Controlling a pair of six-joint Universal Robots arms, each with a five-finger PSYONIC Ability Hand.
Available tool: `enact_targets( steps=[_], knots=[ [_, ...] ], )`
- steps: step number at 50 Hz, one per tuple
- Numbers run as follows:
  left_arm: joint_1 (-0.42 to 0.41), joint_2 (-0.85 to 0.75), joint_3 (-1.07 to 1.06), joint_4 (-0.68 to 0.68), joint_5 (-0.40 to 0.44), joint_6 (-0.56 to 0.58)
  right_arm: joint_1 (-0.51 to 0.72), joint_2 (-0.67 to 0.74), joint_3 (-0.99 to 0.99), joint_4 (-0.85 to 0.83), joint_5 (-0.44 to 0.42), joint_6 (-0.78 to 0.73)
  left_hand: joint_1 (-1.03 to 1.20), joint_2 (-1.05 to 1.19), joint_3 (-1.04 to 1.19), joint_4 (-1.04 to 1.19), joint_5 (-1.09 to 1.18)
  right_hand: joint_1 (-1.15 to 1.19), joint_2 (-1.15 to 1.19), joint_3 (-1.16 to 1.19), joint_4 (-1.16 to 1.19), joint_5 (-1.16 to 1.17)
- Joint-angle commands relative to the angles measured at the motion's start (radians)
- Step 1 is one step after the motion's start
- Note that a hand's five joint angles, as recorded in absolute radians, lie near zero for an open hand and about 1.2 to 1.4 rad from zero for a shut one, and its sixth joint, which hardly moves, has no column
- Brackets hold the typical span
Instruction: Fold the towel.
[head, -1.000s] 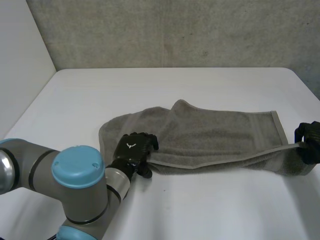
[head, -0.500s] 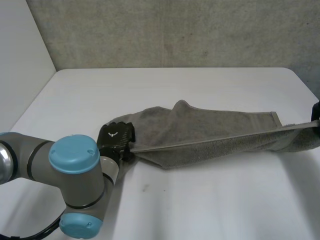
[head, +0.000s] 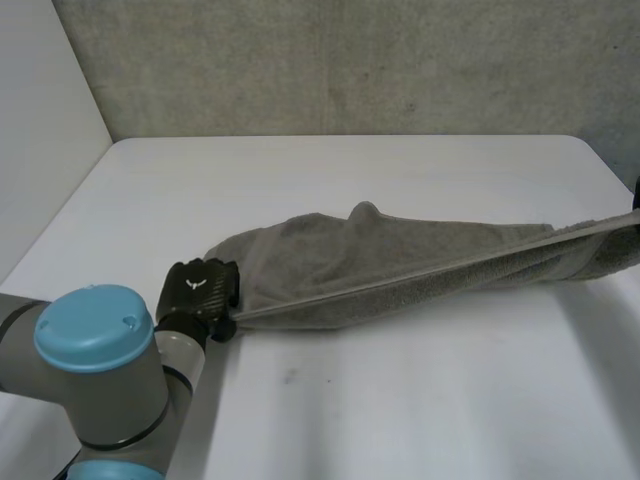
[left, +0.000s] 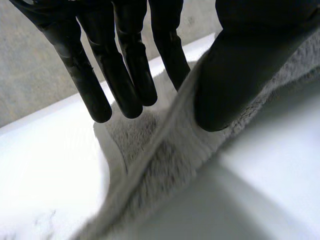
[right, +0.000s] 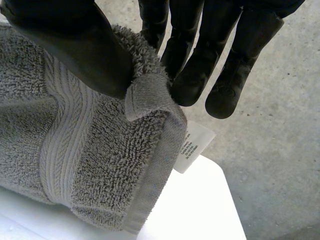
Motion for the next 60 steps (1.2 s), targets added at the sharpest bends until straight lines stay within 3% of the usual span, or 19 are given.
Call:
enact_targets(
  steps=[1,7,11,16,22,24,31,40,45,48,50,53,55,60],
  knots=[
    [0.017,0.007,-0.054,0.003,0.003,0.052,0.000,0.013,-0.016,0.004,0.004,-0.002,0.422,0.420,0.421,0.419,0.426,0.058,0.073,0.054,0.056,0.055],
    [0.045,0.070,-0.075,-0.006,0.012,0.166,0.000,0.010,-0.031,0.041,0.001,-0.005,0.422,0.420,0.421,0.419,0.426,0.058,0.073,0.054,0.056,0.055],
    [0.046,0.164,-0.082,-0.024,0.046,0.250,0.000,0.001,-0.103,0.156,0.000,-0.038,0.422,0.420,0.421,0.419,0.426,0.058,0.073,0.054,0.056,0.055],
    [0.088,0.474,-0.060,-0.119,0.109,0.426,0.000,-0.019,-0.206,0.318,-0.012,-0.136,0.422,0.420,0.421,0.419,0.426,0.058,0.073,0.054,0.056,0.055],
    [0.100,0.636,0.021,-0.209,0.132,0.473,0.002,-0.042,-0.374,0.521,-0.011,-0.239,0.422,0.420,0.421,0.419,0.426,0.058,0.073,0.054,0.056,0.055],
    [0.104,0.696,0.094,-0.309,0.133,0.474,0.002,-0.049,-0.423,0.570,-0.012,-0.249,0.422,0.420,0.421,0.419,0.426,0.058,0.073,0.054,0.056,0.055],
    [0.106,0.724,0.228,-0.490,0.138,0.471,0.002,-0.052,-0.611,0.742,-0.022,-0.259,0.422,0.420,0.421,0.419,0.426,0.058,0.073,0.054,0.056,0.055],
    [0.138,0.637,0.270,-0.551,0.201,0.474,0.006,0.007,-0.674,0.851,-0.014,-0.381,0.422,0.420,0.421,0.419,0.426,0.058,0.073,0.054,0.056,0.055],
    [0.192,0.516,0.286,-0.549,0.257,0.473,0.092,0.128,-0.665,0.845,0.012,-0.422,0.422,0.420,0.421,0.419,0.426,0.058,0.073,0.054,0.056,0.055],
    [0.219,0.387,0.325,-0.540,0.288,0.471,0.180,0.247,-0.688,0.840,0.064,-0.424,0.422,0.420,0.421,0.419,0.426,0.058,0.073,0.054,0.056,0.055],
    [0.220,0.314,0.360,-0.531,0.291,0.470,0.250,0.365,-0.741,0.816,0.162,-0.424,0.422,0.420,0.421,0.419,0.426,0.058,0.073,0.054,0.056,0.055],
    [0.215,0.184,0.461,-0.511,0.291,0.470,0.287,0.422,-0.784,0.783,0.208,-0.417,0.422,0.420,0.421,0.419,0.426,0.058,0.073,0.054,0.056,0.055],
    [0.215,0.119,0.526,-0.495,0.291,0.465,0.365,0.540,-0.894,0.687,0.286,-0.413,0.422,0.420,0.421,0.419,0.426,0.058,0.073,0.054,0.056,0.055],
    [0.215,-0.064,0.797,-0.349,0.284,0.435,0.407,0.664,-1.066,0.499,0.362,-0.393,0.422,0.420,0.421,0.419,0.426,0.058,0.073,0.054,0.056,0.055]
  ],
)
